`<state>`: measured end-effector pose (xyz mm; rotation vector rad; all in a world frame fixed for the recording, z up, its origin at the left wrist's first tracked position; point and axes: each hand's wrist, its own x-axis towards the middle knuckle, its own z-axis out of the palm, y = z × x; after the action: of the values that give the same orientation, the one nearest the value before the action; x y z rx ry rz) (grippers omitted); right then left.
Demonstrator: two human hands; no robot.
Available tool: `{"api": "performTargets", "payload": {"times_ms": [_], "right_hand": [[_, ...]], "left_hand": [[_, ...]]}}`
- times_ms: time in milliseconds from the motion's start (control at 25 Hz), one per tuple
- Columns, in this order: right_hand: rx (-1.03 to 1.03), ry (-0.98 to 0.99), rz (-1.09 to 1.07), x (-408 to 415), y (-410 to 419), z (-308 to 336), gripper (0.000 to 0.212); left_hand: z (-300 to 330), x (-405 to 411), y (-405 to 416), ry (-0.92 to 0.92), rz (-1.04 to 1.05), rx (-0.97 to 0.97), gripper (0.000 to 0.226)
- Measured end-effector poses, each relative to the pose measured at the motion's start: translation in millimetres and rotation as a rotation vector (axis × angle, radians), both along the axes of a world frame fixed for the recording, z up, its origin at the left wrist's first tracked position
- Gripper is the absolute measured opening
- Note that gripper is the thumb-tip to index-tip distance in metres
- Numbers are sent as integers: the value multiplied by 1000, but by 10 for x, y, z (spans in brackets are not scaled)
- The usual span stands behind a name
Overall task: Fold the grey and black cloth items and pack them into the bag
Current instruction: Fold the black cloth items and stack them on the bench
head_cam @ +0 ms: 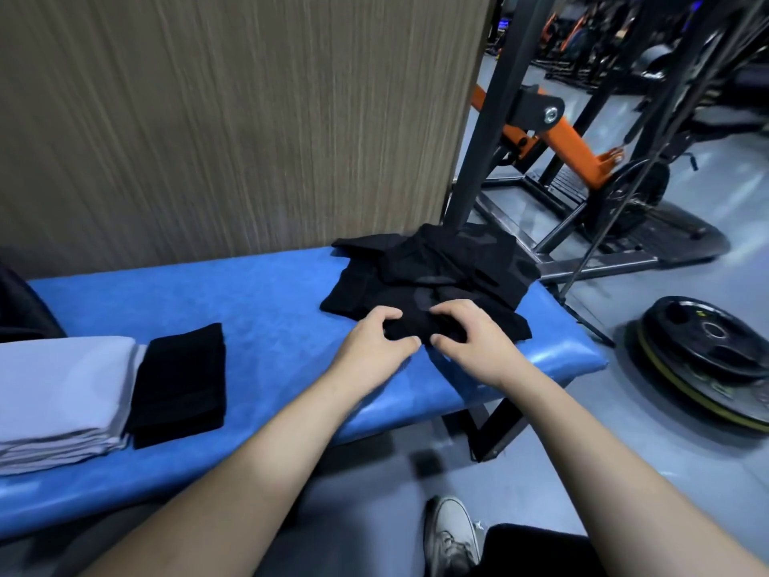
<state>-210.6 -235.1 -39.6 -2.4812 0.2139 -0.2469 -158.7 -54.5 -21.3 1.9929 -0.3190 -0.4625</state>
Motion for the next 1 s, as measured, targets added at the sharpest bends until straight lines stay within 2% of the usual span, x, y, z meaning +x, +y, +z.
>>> {"api": "performTargets", "payload": {"times_ms": [160,280,360,480,600,720,840,1000], "right_hand": [[35,17,1,23,-18,2,48],[39,31,6,20,-36,-14,50],[38,57,8,15,-31,-20,54],[22,72,0,8,-24,-20,65],[-37,87,0,7,5,6,79],[-103,66,-9,14,33,18,88],[-198,97,-39,33,60,25,89],[-339,169,-120,73,86,10,79]], "left_hand": [[36,-76,-236,295,126,-498,42],[5,-49,-313,427,198,-681,43],[-1,-16,-307,508,189,-772,35],[3,-16,-287,482,129,-687,28],[37,-32,-246,259,121,-522,25],[110,-43,-153,136,93,-521,20],[157,-39,-39,98,128,-491,17],[202,0,126,100,175,-308,19]]}}
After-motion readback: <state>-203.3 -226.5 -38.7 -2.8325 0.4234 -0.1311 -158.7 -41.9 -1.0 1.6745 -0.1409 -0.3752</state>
